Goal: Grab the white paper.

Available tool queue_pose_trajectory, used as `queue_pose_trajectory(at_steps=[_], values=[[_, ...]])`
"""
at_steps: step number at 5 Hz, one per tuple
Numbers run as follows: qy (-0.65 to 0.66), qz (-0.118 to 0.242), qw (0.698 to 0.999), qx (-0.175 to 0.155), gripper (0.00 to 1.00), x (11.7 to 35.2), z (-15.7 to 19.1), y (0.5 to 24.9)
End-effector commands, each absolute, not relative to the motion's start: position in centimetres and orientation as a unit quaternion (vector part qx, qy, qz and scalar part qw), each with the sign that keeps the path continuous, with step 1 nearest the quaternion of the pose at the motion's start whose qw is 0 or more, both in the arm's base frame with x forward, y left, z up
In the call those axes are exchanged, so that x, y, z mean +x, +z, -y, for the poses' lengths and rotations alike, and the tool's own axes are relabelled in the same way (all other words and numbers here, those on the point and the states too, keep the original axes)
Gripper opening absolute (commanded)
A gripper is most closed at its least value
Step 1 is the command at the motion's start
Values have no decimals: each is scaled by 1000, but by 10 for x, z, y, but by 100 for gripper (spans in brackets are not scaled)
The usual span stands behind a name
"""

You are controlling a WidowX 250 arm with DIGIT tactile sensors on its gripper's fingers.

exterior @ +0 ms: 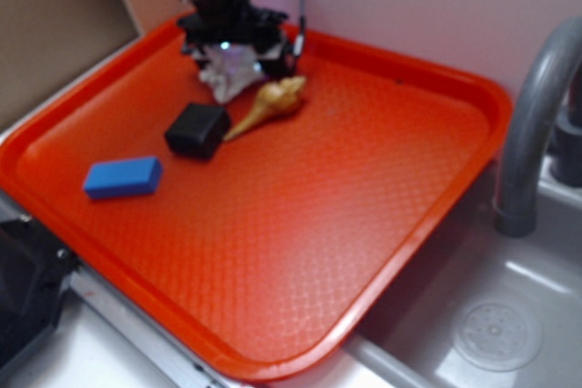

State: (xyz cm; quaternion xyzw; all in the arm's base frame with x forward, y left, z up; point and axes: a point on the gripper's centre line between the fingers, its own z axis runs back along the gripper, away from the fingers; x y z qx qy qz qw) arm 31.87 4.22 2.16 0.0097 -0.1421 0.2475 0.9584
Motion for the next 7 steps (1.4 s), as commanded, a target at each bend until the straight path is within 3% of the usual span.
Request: queue_pose_trajectory(at_steps=[1, 2, 3, 5, 6, 7], values=[[233, 104, 967, 20, 0, 311, -60, 90], [206, 78, 975, 5, 0, 299, -58, 124], [159, 51, 986, -13, 0, 268, -29, 167], [127, 45, 988, -72, 0, 213, 15, 226], [131, 47, 985, -99, 0, 207, 18, 230], [118, 46, 989, -74, 0, 213, 17, 224]])
